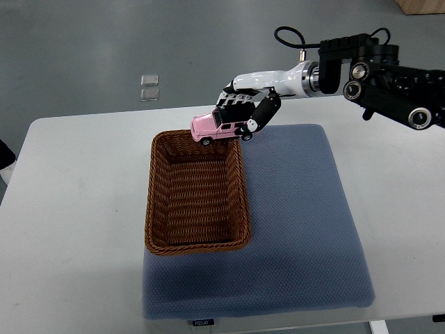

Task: Place pink car in brown basket
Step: 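Lower the car into the wicker basket and release it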

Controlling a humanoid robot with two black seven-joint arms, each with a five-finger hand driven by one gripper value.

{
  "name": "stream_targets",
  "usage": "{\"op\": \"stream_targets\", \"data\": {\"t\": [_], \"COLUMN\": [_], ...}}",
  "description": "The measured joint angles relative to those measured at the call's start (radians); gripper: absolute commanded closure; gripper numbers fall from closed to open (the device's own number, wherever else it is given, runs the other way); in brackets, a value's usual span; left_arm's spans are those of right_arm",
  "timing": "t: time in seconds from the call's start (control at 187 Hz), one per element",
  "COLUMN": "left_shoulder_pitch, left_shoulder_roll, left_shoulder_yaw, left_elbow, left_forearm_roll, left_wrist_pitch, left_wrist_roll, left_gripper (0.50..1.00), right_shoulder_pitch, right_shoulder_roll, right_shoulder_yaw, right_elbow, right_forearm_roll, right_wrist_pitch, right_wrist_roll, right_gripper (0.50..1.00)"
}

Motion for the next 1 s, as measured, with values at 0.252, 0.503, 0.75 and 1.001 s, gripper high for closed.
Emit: {"op": "stream_targets", "data": {"t": [0.252,0.503,0.75,1.001], "left_shoulder_pitch": [0.000,0.000,0.000,0.000], "left_shoulder_roll": [0.000,0.000,0.000,0.000], "left_shoulder_yaw": [0.002,0.003,0.005,0.004], "left_elbow": [-0.002,0.002,0.000,0.000], "left_forearm_roll": [0.000,0.000,0.001,0.001], "left_wrist_pitch": [0.000,0.000,0.000,0.000], "left_wrist_roll": [0.000,0.000,0.000,0.000], "left_gripper": [0.500,0.500,0.500,0.500], "right_shoulder_pitch": [-0.029,-0.094,-0.154,-0.178], "right_shoulder_roll": [0.160,0.219,0.253,0.262], "right_shoulder_yaw": [-0.050,-0.049,-0.056,-0.054], "right_elbow": [-0.100,-0.139,-0.183,-0.197], "right_forearm_roll": [-0.007,-0.006,-0.017,-0.016], "right_wrist_pitch": [-0.039,-0.081,-0.102,-0.123], "right_wrist_roll": [0.000,0.004,0.006,0.006], "right_gripper": [1.000,1.000,0.781,0.591]}}
